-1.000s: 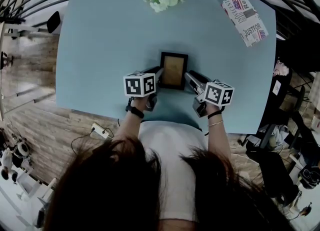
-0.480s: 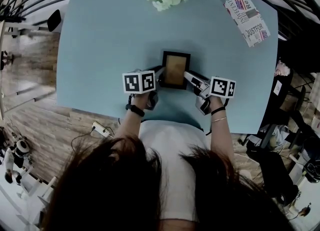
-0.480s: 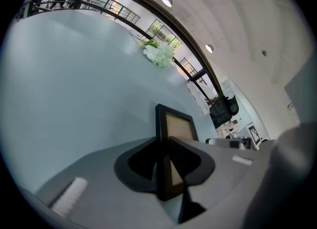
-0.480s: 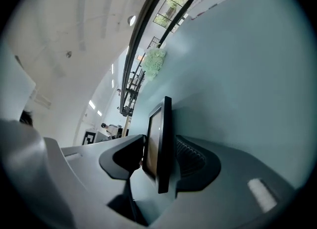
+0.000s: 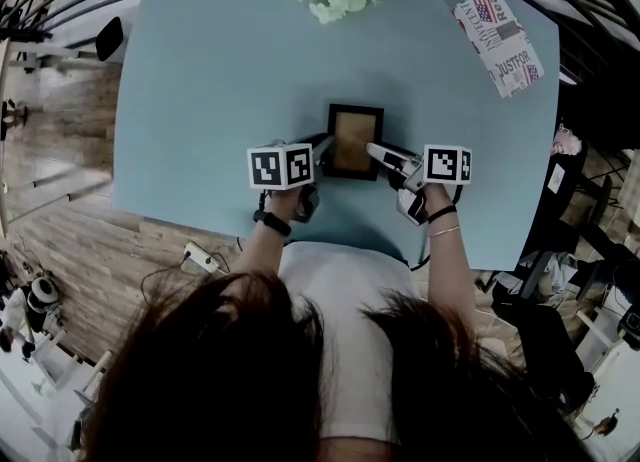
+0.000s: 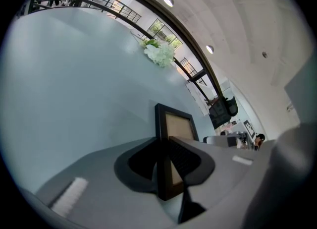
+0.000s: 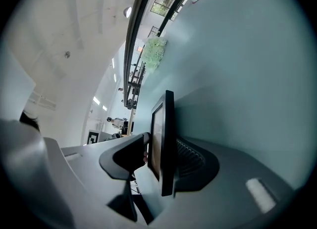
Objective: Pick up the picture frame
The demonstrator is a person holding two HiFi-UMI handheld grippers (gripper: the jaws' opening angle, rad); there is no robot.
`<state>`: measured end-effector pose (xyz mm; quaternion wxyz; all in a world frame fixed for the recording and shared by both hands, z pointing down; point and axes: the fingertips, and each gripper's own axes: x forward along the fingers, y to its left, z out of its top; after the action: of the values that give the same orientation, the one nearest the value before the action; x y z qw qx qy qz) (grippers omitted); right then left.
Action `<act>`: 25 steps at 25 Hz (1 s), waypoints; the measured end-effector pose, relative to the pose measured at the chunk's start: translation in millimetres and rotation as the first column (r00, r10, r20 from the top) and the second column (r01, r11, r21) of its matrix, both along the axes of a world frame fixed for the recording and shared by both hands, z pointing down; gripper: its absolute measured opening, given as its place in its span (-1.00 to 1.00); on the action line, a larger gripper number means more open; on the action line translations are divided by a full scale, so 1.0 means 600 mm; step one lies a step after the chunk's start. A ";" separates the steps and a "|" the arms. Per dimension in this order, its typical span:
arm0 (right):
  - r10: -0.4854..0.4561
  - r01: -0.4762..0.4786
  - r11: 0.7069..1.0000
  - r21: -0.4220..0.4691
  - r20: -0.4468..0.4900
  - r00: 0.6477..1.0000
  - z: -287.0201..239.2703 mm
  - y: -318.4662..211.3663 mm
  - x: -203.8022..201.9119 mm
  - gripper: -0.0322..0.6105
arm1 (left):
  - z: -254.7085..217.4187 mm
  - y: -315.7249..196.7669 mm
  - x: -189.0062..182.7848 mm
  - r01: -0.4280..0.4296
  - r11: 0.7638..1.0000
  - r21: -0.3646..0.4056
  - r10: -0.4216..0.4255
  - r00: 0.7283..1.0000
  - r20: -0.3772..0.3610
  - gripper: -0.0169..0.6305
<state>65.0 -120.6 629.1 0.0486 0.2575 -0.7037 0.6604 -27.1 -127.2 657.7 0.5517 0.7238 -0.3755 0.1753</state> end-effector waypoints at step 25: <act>-0.134 0.136 0.991 0.002 0.195 0.972 -0.012 -0.025 -0.078 -0.40 | 0.000 0.000 -0.002 0.003 1.000 -0.019 -0.004 0.999 -0.033 -0.53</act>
<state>18.2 -135.8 621.8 0.0258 0.1431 -0.7170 0.6817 -28.2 -127.0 657.9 0.5650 0.7206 -0.3660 0.1661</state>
